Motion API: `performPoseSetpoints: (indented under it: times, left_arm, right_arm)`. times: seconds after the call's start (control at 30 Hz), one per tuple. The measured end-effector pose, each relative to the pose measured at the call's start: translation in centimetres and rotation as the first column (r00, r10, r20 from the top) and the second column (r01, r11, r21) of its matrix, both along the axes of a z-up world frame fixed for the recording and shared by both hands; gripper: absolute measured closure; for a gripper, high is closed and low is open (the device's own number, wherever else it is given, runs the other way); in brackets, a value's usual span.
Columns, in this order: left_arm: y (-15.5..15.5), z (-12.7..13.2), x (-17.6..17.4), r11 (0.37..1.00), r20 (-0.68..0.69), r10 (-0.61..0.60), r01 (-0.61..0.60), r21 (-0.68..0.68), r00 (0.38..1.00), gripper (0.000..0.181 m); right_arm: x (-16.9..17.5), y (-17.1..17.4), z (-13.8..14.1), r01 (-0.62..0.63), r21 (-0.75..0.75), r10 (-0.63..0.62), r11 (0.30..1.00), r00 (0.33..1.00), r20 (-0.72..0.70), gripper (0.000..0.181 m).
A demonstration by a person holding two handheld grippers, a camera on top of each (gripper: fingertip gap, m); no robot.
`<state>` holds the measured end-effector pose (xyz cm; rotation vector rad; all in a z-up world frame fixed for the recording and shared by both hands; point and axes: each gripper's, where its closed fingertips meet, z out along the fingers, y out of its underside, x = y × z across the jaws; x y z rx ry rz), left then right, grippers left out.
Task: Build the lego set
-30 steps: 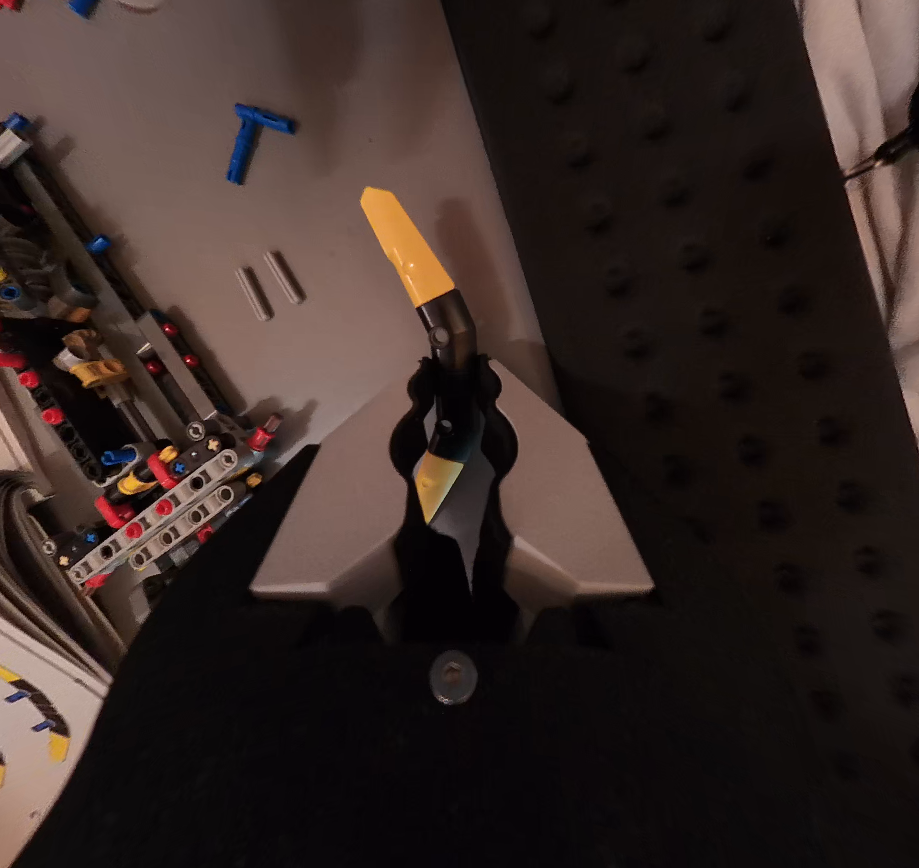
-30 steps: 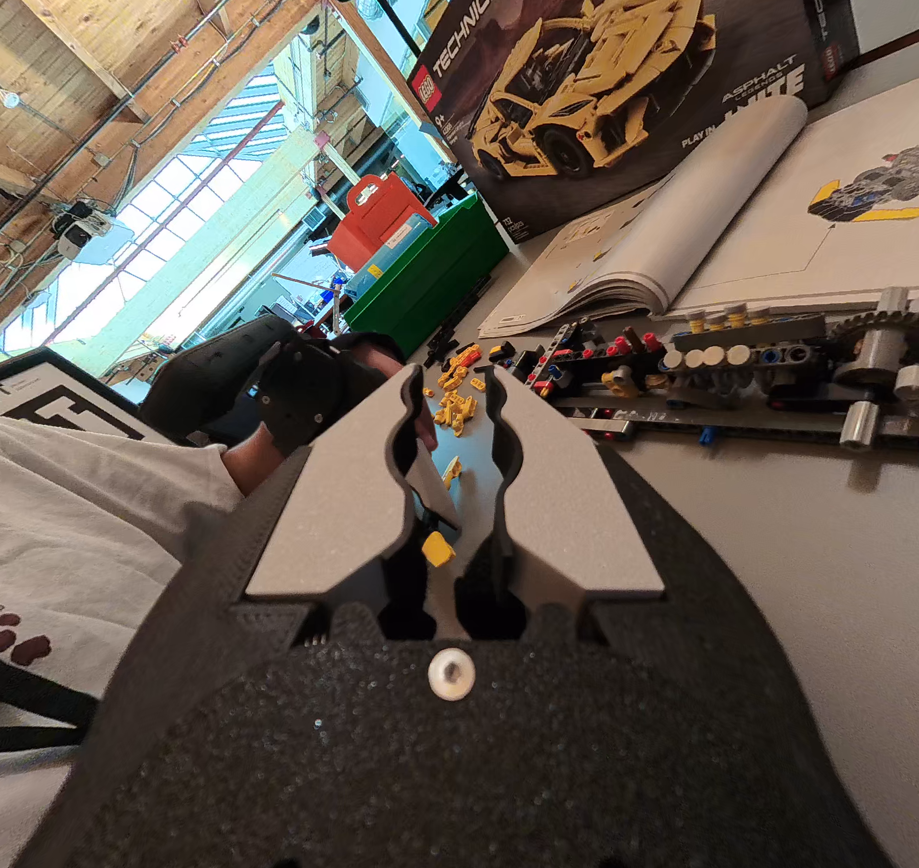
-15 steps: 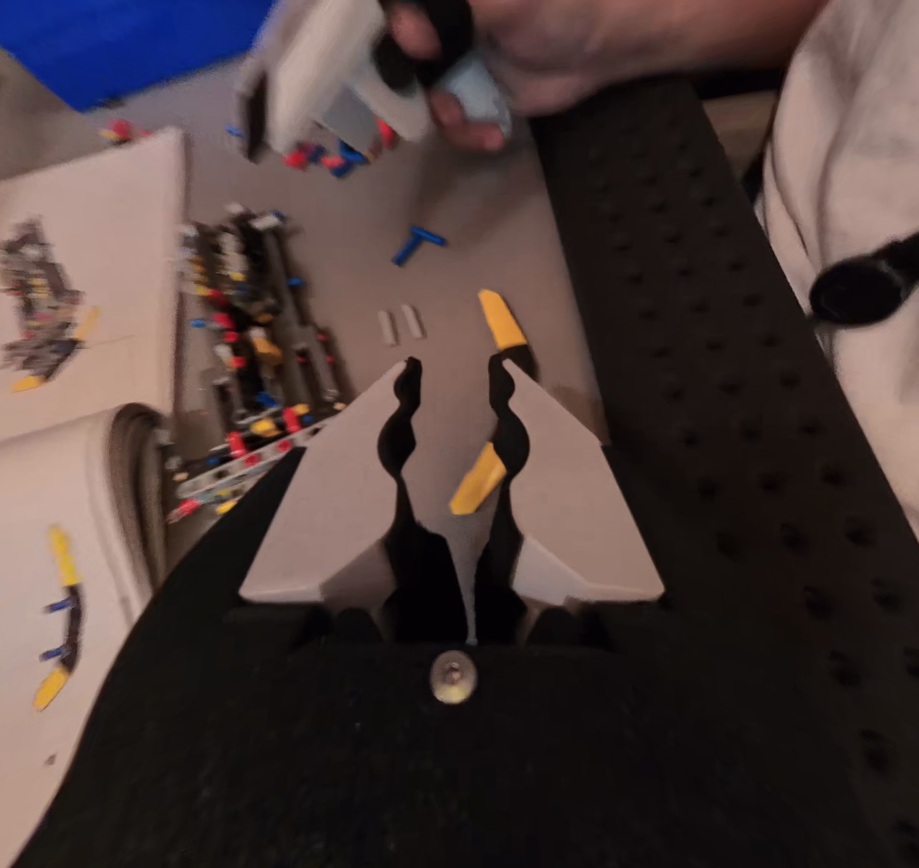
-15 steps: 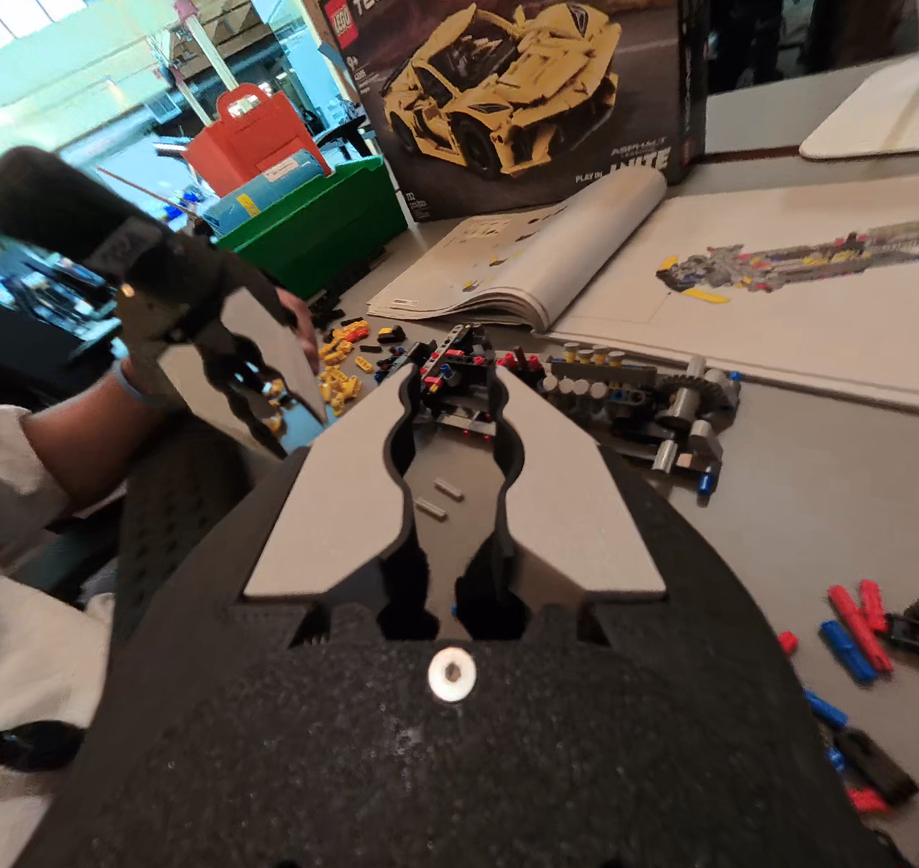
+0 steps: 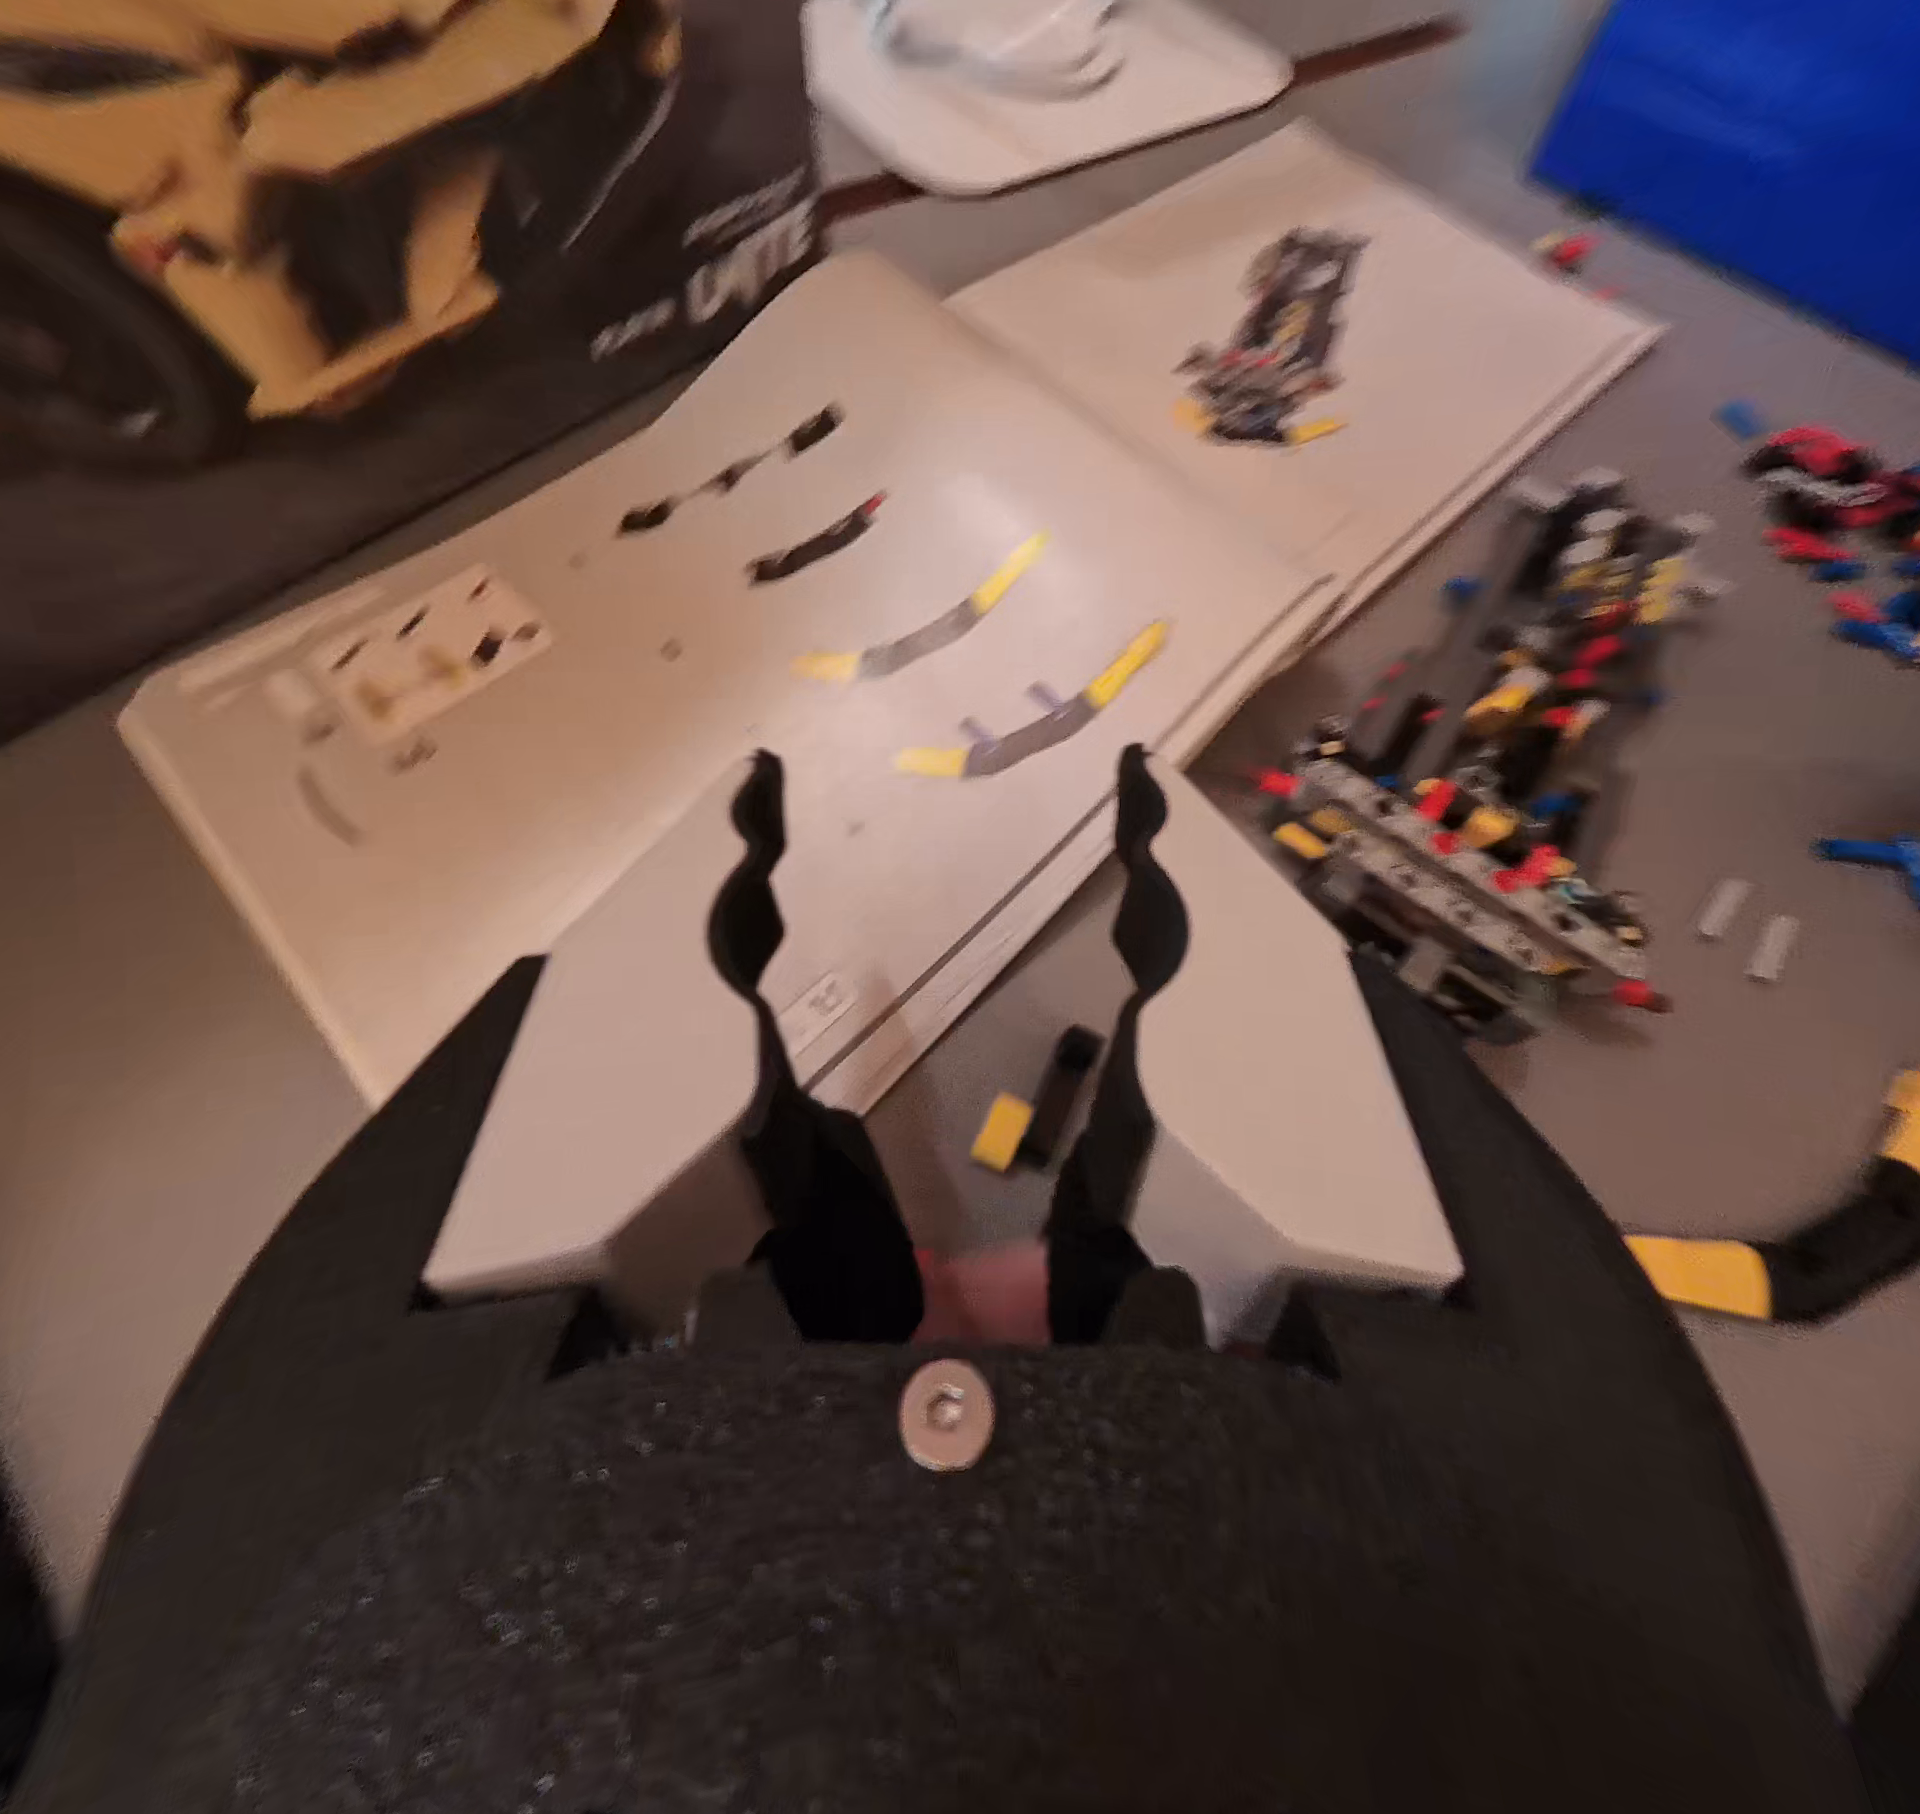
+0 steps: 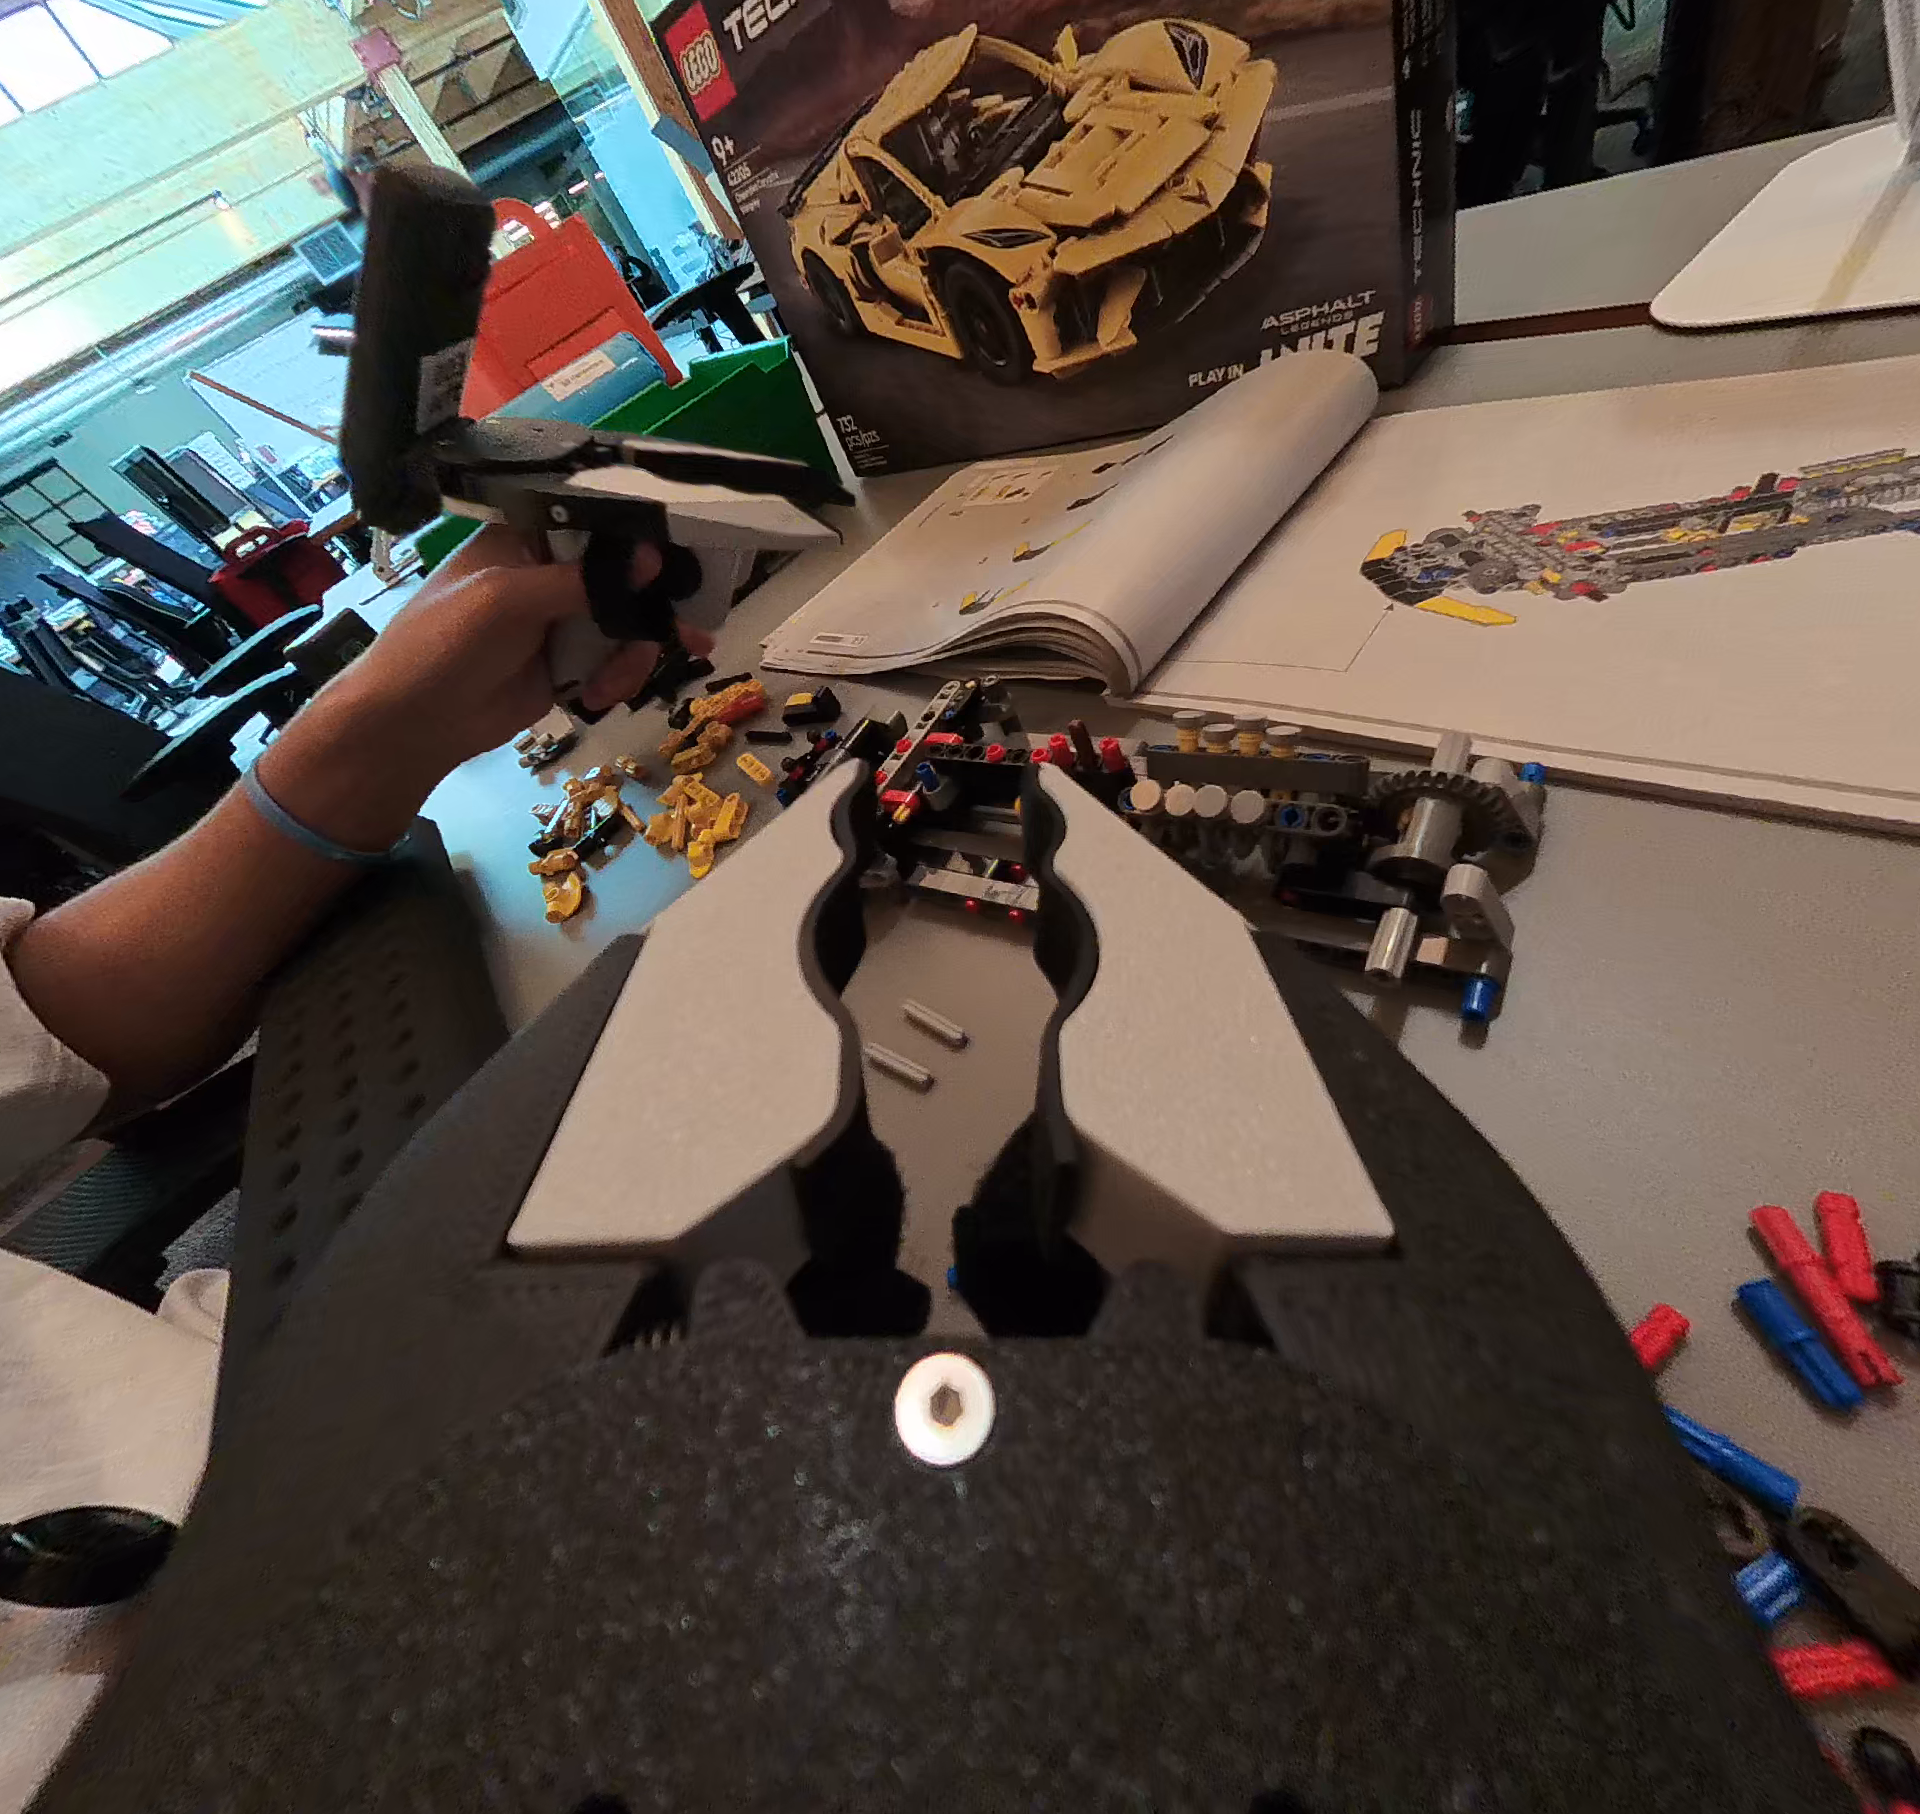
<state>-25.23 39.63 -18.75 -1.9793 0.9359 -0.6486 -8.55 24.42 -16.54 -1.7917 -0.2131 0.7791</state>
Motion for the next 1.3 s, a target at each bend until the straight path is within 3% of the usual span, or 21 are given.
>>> performPoseSetpoints:
  times: [0.1,0.53,0.67,0.73,0.83,0.9,1.07,1.2,1.3]
  left_arm:
    - [1.0,-1.6,-1.4,0.996,-0.074,0.067,-0.071,-0.053,0.995,0.119]
    - [1.5,-1.6,-2.1,0.995,-0.148,0.094,-0.087,0.053,0.985,0.128]
    - [0.7,-1.4,-1.3,0.998,-0.129,0.035,-0.029,0.047,0.991,0.133]
    - [-1.0,-0.4,0.4,0.994,-0.084,-0.087,0.092,0.064,0.993,0.141]
    - [-3.0,0.4,2.2,0.970,-0.076,-0.189,0.198,0.139,0.979,0.141]
    - [-4.1,0.3,3.0,0.955,-0.098,-0.238,0.251,0.155,0.966,0.141]
    - [-4.7,0.3,3.4,0.937,-0.139,-0.260,0.284,0.204,0.956,0.143]
    - [-3.9,0.5,2.7,0.940,-0.156,-0.227,0.258,0.223,0.961,0.143]
    - [-3.5,1.1,2.2,0.947,-0.121,-0.222,0.243,0.209,0.968,0.143]
  right_arm:
    - [-0.1,0.0,-0.1,-0.006,-0.009,0.006,1.000,1.000,-0.004,0.155]
    - [-0.5,-0.1,-0.7,-0.031,-0.057,0.029,0.998,0.999,-0.034,0.155]
    - [-0.4,-0.2,-1.2,-0.024,-0.087,0.025,0.996,1.000,0.008,0.155]
    - [-1.5,-1.2,-1.9,-0.120,-0.112,0.131,0.986,0.987,0.090,0.164]
    - [-2.0,-2.1,-4.9,-0.224,-0.156,0.271,0.962,0.854,0.445,0.158]
    - [-1.8,-1.8,-5.6,-0.259,-0.153,0.300,0.954,0.777,0.554,0.157]
    - [-4.2,-3.8,-6.9,-0.534,-0.280,0.591,0.798,0.600,0.540,0.162]
    - [-4.4,-3.8,-8.3,-0.547,-0.335,0.625,0.767,0.522,0.581,0.166]
    - [-4.5,-3.6,-8.6,-0.538,-0.327,0.612,0.777,0.523,0.593,0.177]
